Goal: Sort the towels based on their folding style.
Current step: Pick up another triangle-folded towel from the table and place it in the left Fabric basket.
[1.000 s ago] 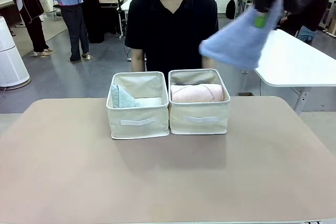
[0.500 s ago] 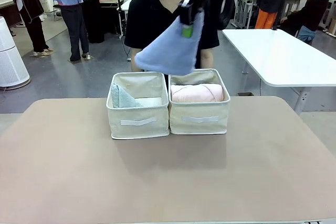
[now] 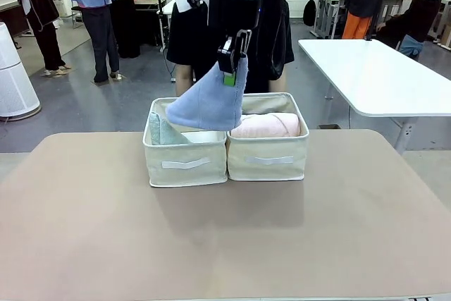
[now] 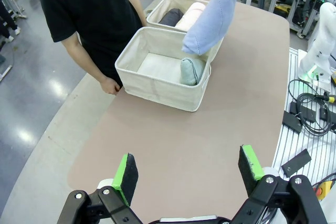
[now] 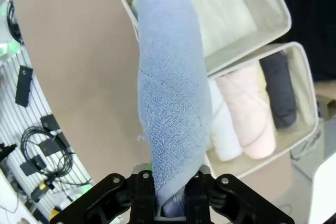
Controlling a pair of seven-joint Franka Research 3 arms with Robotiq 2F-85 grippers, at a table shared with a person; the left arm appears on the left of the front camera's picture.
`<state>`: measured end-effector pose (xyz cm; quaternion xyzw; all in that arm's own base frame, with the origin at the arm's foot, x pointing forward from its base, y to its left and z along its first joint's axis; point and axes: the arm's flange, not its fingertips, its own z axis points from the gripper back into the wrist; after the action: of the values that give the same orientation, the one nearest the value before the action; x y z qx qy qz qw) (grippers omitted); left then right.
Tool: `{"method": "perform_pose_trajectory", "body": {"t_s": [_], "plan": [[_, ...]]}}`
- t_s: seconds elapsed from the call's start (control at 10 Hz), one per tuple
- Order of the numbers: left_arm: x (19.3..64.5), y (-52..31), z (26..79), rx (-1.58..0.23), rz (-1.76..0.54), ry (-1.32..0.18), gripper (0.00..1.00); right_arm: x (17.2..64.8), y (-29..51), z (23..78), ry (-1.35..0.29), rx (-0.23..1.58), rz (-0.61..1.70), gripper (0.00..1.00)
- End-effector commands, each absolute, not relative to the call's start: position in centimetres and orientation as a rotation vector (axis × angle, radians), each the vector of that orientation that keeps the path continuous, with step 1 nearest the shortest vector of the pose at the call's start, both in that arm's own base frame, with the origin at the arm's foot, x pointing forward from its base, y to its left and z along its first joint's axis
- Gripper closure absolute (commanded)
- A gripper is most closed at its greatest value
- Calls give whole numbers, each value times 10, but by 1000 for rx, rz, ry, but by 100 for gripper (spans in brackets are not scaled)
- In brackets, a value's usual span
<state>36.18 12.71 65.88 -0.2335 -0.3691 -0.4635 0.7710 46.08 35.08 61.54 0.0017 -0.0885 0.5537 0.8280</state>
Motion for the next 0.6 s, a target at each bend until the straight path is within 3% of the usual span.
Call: {"method": "perform_pose_trajectory", "body": {"t_s": [0.0,0.5], "plan": [[360,127,658,-505,-1019,-797,0,458,354,621,-198,-1,1186,82],[360,127,658,-505,-1019,-797,0,458,354,621,-198,-1,1186,82]]}}
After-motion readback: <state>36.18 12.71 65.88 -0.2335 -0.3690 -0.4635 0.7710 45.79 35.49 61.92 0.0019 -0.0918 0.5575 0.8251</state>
